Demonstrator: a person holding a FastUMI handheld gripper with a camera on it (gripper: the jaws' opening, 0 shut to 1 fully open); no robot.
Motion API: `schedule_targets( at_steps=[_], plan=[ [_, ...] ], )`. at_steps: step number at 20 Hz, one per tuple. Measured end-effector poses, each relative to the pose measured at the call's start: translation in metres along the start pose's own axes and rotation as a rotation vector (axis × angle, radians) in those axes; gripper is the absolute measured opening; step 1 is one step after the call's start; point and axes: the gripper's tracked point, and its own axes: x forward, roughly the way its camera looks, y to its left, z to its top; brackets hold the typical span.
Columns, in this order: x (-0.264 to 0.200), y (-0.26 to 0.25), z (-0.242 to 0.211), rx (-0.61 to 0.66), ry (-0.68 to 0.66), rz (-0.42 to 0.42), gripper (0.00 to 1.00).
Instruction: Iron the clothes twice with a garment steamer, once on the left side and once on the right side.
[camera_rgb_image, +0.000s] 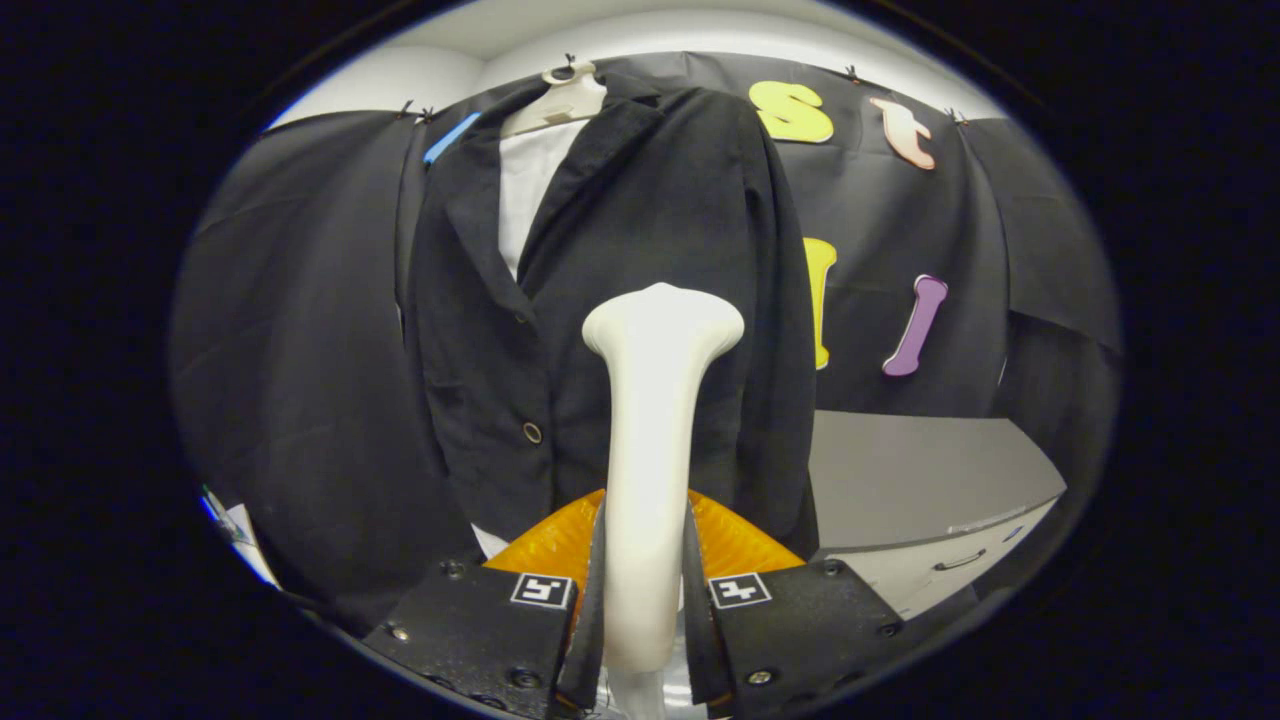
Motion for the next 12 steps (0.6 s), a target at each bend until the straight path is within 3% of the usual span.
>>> schedule_targets(
  at_steps=[12],
  plan=[
    [0.020,0.011,-0.077,-0.033,0.135,0.019,0.36]
  ],
)
